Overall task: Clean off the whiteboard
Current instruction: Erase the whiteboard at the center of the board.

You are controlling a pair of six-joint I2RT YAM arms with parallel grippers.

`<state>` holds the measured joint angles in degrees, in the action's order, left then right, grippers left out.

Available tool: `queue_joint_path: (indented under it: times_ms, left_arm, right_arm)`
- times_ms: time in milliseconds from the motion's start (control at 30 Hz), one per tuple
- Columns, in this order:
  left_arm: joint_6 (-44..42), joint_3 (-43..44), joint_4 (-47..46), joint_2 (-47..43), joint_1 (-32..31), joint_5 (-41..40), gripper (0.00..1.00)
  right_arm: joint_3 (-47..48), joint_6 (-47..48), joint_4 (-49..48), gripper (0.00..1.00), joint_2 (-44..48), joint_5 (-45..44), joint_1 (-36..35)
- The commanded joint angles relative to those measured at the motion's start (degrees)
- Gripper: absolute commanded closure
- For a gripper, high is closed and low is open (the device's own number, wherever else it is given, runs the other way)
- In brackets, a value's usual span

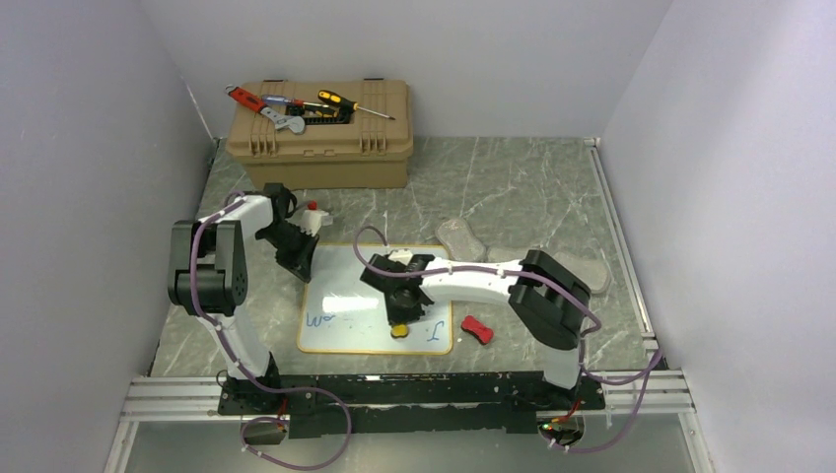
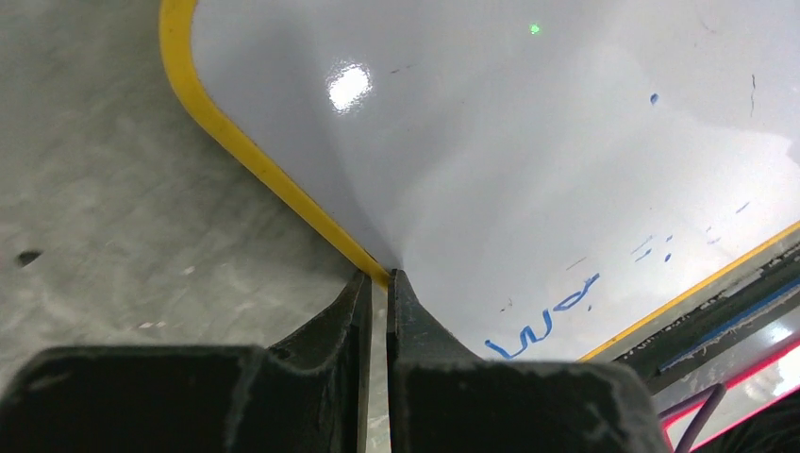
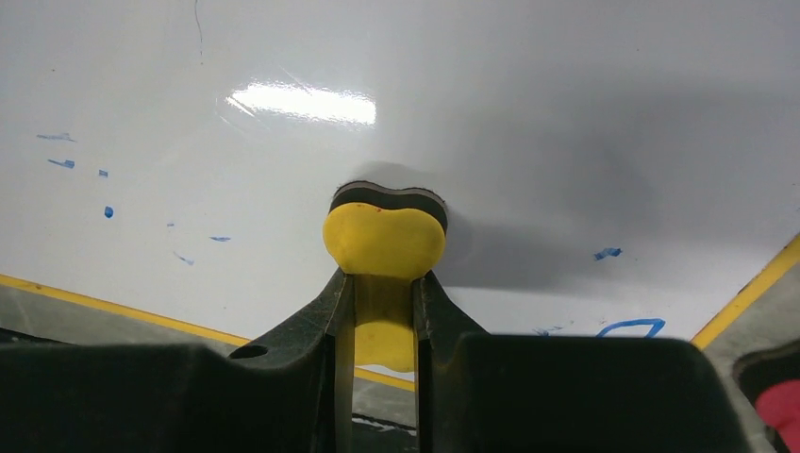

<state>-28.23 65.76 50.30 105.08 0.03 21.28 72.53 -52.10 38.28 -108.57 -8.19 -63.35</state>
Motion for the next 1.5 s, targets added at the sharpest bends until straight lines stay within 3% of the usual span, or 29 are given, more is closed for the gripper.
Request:
queue_joint_path:
  times_ms: [0,167,433,633,1067,1333,1467]
  left_arm:
    - [-3.3,-3.4,-1.6,2.3,-3.5,5.5,1.0]
    - [-3.8,-4.5,-3.3,2.6,-3.5,3.3,1.0]
    - [-2.9,-4.6,-5.2,4.9,-3.5,-0.3,1.0]
    - [-2.6,-4.4,-5.2,4.5,-3.5,0.5,1.0]
    - [-2.8,-3.6,-4.2,4.0,-3.5,0.5,1.0]
    - [-2.9,-3.7,-4.4,3.6,-3.5,0.9,1.0]
    - [-2.9,-3.7,-4.6,3.9,-3.5,0.9,1.0]
  right_arm:
    - [-8.1,0.4,12.5,1.0,1.6,-3.9,0.7]
    - [-16.2,-1.7,15.1,1.0,8.9,-4.7,1.7]
    - [-17.8,-2.6,18.8,1.0,16.8,-5.5,2.9]
    - [-20.0,-2.4,11.0,1.0,11.3,-3.5,2.4]
    - [-0.6,1.8,2.0,1.0,-5.0,0.2,-1.4]
    - [-19.3,-1.6,-0.6,1.0,9.0,-6.9,3.0]
    - [-22.8,-1.7,-0.3,1.0,11.0,-8.5,3.6]
